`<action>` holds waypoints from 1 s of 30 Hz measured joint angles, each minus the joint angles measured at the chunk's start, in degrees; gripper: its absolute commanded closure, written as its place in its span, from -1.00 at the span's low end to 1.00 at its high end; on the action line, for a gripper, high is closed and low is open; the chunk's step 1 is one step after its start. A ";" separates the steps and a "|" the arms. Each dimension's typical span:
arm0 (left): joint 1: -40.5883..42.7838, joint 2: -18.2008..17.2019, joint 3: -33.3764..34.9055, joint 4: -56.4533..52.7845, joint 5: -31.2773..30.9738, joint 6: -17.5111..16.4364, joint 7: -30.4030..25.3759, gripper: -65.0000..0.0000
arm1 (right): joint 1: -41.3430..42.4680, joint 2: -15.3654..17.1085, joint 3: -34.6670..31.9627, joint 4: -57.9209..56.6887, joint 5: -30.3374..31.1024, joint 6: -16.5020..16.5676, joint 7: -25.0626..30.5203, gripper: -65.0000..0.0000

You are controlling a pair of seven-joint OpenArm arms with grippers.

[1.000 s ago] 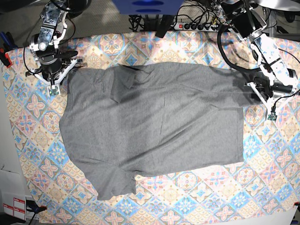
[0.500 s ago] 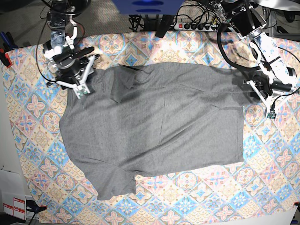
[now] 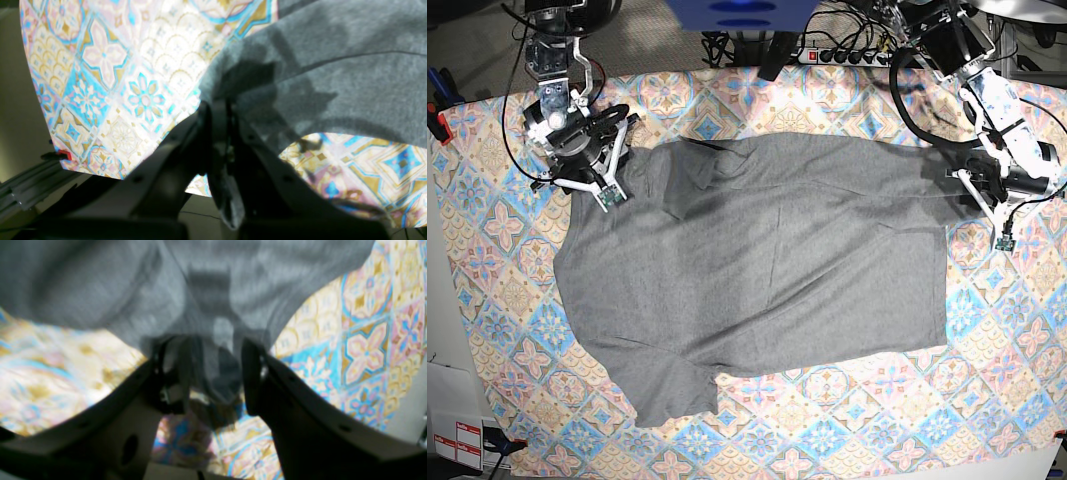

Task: Fold the T-shirt properly
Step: 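Move both grippers to the shirt's side edges near the sleeves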

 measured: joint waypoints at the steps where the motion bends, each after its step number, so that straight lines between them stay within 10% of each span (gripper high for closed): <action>1: 0.02 0.02 0.00 0.00 0.00 0.00 0.02 1.00 | 0.00 -0.02 -0.61 -0.37 0.07 0.04 0.09 0.26; 30: 0.04 0.00 -0.04 0.00 0.04 -0.02 0.07 1.00 | 5.64 -0.13 -5.16 -12.26 0.04 0.26 0.55 0.27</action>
